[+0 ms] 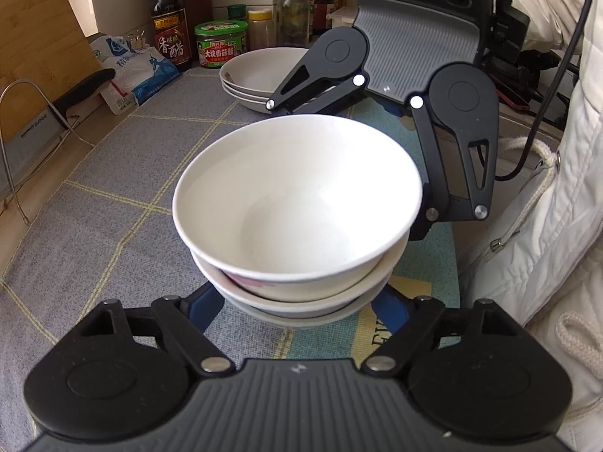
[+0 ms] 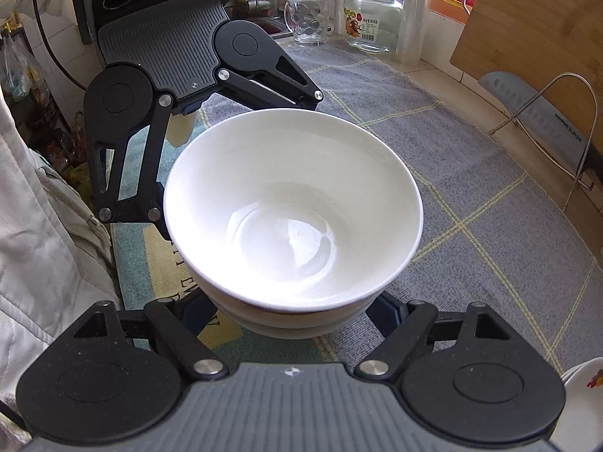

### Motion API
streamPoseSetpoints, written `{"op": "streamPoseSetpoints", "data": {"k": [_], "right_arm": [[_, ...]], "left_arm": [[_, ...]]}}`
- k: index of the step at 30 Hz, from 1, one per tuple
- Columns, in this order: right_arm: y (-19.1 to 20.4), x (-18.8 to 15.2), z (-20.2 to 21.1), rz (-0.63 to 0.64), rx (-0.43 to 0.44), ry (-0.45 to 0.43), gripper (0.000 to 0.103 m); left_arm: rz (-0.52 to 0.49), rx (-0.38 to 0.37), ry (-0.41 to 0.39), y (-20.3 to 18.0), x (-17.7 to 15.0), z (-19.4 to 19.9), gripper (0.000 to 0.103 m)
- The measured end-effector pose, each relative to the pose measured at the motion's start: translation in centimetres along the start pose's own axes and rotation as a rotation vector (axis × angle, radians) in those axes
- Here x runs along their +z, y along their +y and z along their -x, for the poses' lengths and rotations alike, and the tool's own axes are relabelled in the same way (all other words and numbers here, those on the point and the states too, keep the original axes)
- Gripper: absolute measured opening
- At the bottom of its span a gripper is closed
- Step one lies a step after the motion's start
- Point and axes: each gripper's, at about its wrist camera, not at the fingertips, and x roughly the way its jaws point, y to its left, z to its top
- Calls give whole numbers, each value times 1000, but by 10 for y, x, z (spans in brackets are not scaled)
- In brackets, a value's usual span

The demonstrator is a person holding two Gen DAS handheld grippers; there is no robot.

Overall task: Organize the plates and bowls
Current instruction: 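Lift the bowl stack with both grippers and carry it to the flowered plates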

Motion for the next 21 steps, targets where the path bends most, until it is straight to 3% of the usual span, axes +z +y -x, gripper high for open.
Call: {"op": "streamPoseSetpoints", "data": {"k": [8,21], "right_arm": [[-9,-6,23,20,-17,-1,88],[-41,-35,78,65,-53,-2,88]], "left_arm": [[4,24,-15,-2,23,0,84],[1,59,-58,-7,89,-22,84]]}}
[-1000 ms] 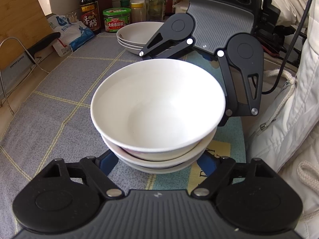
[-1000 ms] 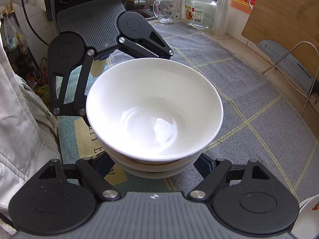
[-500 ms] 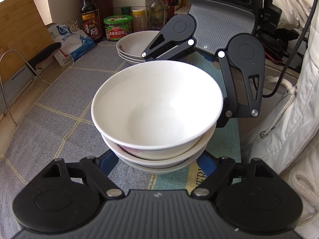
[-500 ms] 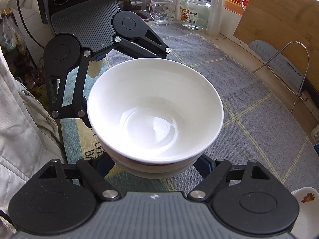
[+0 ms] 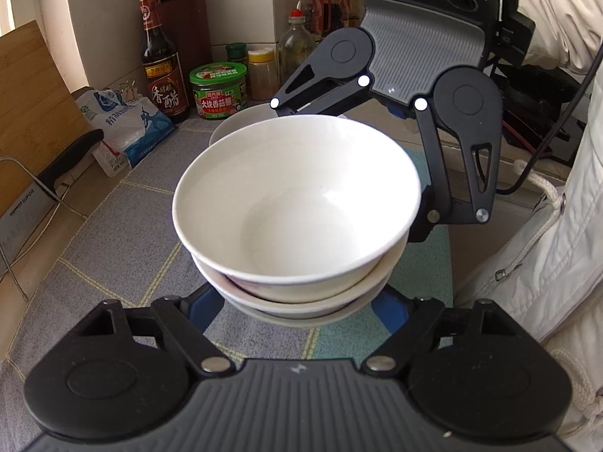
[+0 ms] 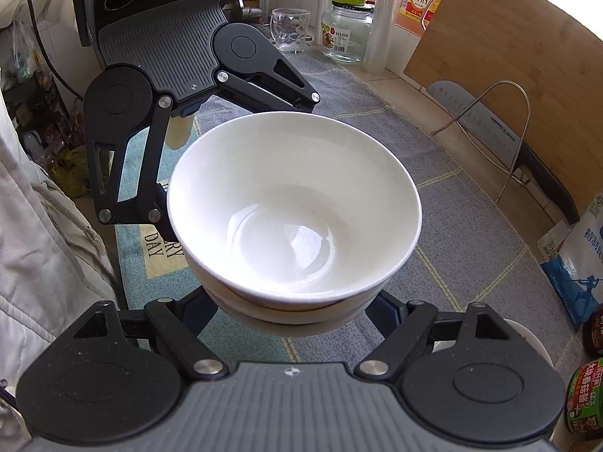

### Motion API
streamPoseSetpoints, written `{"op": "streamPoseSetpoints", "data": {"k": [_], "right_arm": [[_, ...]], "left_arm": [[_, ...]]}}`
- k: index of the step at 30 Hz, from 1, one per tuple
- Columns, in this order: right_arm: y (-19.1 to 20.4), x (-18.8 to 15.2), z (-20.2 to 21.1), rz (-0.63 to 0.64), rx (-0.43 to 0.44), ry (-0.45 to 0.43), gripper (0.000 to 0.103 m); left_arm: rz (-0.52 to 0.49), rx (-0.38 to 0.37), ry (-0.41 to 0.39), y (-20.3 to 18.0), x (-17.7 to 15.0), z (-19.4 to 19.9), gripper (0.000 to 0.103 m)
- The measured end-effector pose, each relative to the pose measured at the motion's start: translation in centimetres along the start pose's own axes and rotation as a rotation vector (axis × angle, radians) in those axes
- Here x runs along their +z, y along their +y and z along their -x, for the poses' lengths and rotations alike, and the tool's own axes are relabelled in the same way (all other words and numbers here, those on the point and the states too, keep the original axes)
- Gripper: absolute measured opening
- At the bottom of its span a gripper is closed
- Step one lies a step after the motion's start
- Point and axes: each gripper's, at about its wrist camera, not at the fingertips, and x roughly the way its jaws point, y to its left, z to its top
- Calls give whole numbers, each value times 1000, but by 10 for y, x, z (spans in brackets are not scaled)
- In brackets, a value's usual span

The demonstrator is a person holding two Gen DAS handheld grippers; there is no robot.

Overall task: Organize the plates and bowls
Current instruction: 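Lift the bowl stack with both grippers and carry it to the flowered plates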

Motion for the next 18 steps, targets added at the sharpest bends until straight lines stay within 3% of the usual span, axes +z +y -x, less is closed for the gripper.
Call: {"op": "streamPoseSetpoints", "data": {"k": [18], "right_arm": [[-70,-70,60,-38,-127,23,88]], "left_arm": [[-94,-36,-56,3,83,-86,84]]}}
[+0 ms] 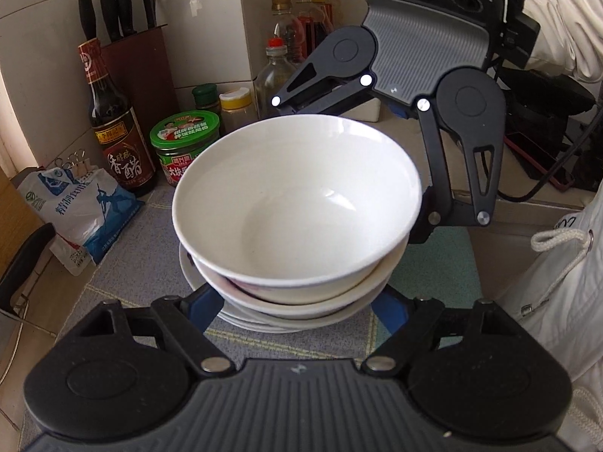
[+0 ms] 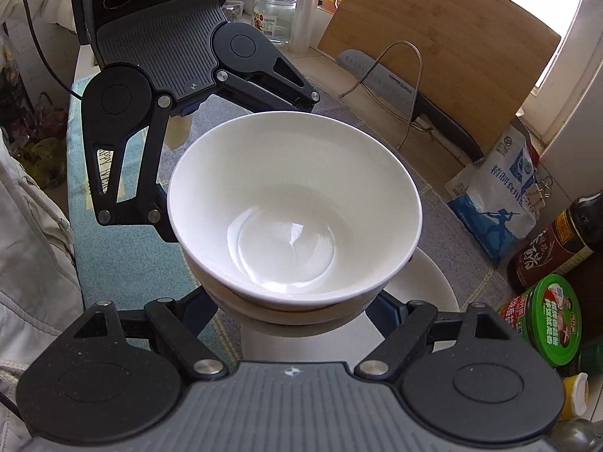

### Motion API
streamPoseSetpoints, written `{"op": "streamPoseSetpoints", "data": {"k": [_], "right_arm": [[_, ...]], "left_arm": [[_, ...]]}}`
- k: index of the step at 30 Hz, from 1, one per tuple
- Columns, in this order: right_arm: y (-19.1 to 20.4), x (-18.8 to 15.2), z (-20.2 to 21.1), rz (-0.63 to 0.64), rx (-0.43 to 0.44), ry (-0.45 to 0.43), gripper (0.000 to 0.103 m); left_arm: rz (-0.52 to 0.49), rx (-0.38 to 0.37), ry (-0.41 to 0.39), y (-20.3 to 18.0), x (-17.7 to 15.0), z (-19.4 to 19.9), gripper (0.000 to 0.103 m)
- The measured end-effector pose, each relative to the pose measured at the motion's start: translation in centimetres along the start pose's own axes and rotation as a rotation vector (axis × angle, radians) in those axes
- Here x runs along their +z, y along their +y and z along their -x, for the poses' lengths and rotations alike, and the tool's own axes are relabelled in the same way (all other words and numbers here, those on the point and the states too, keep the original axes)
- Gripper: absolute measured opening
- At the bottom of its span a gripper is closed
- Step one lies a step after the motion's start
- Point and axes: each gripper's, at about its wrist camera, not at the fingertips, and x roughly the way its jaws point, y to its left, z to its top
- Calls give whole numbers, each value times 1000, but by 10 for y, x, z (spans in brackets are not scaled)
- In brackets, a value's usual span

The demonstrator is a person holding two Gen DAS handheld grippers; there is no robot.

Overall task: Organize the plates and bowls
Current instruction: 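Lift the bowl stack with both grippers and carry it to the flowered plates, then lower the bowl stack onto the plate stack and open both grippers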

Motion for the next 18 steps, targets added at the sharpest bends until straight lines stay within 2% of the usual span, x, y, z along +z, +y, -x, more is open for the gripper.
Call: {"op": "streamPoseSetpoints", "data": {"k": [9,18], "right_arm": [[-33,-27,-6,-57,-12,20,88],[-44,-35,-14,-77,-1,30,88]], "left_arm": [[-20,-29,19,17,16,-41,84],[-16,-35,38,23,19,-58,84]]}}
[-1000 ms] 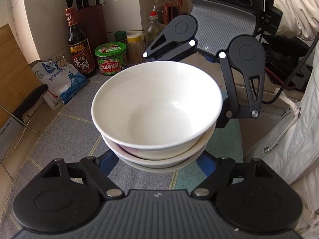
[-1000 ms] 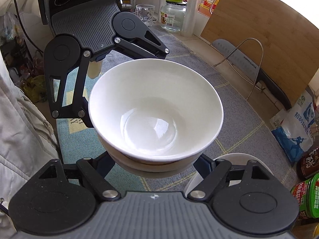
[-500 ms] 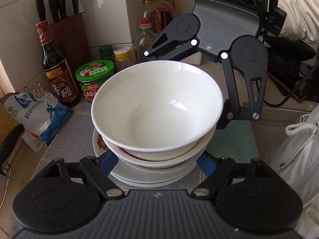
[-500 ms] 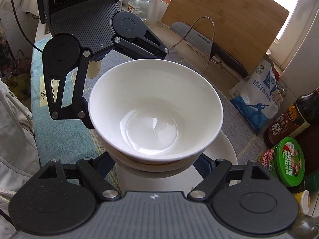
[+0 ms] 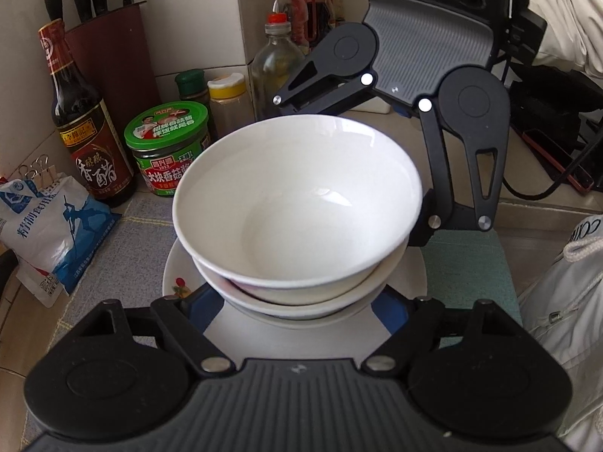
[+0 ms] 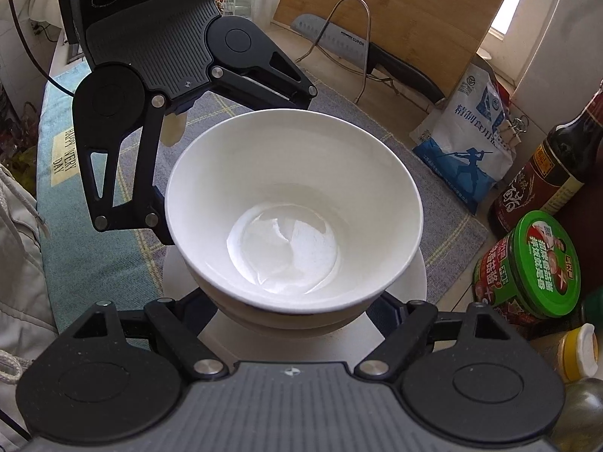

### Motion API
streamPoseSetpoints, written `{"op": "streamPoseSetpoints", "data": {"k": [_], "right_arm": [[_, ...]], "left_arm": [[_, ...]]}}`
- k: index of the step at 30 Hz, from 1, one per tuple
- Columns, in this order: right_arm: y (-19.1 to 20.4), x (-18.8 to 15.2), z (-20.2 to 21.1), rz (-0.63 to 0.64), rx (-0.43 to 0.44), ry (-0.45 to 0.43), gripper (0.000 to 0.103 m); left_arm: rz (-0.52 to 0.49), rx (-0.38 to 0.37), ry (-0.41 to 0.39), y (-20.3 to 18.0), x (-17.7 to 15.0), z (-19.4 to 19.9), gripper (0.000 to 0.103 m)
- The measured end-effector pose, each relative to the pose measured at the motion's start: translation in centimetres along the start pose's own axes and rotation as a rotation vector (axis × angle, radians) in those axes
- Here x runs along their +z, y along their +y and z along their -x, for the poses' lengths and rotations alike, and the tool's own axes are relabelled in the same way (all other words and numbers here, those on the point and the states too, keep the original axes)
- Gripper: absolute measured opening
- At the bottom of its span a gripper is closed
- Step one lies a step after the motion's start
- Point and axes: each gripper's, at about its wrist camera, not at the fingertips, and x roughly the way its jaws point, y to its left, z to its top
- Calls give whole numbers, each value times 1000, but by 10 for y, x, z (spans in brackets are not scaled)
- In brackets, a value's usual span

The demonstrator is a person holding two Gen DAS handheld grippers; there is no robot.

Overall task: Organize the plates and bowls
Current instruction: 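Lower the bowl stack onto the plate stack and open both grippers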

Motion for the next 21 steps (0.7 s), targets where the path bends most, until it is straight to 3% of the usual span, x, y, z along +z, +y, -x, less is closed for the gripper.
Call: {"op": "streamPoseSetpoints", "data": {"k": [21], "right_arm": [[-5,-5,-6,-49,0,-15,88]], "left_arm": [[6,7,8,6,-2,-8,84]]}}
